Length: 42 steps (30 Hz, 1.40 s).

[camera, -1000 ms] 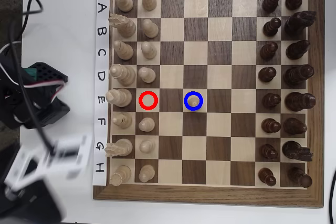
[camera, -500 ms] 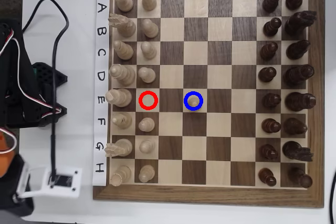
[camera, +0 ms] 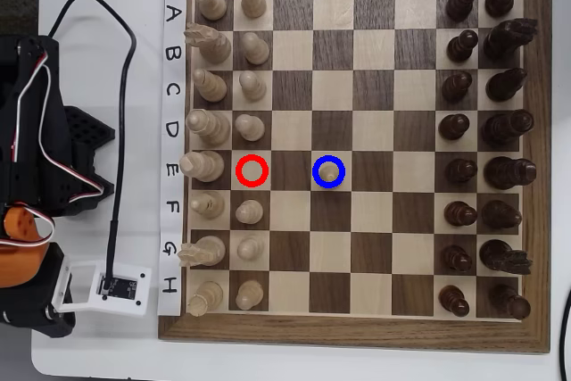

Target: Move the piece to destination

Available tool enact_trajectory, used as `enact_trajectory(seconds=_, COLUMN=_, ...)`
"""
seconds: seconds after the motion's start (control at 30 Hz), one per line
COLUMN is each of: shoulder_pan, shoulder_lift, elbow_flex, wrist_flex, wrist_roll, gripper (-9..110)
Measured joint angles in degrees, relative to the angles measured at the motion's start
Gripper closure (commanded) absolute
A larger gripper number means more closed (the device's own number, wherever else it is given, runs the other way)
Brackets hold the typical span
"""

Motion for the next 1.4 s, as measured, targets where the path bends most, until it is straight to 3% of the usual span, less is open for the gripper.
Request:
enact_trajectory(seconds=0.4, shoulder_pan=0.8, shoulder_lift=9.2, elbow_flex=5.6, wrist_flex=1.7, wrist_roll=-1.8, gripper=101)
enact_trajectory(seconds=1.4, shoulder_pan=2.5, shoulder_lift=9.8, elbow_flex=5.8, wrist_flex=6.7, wrist_roll=-1.6, gripper=101)
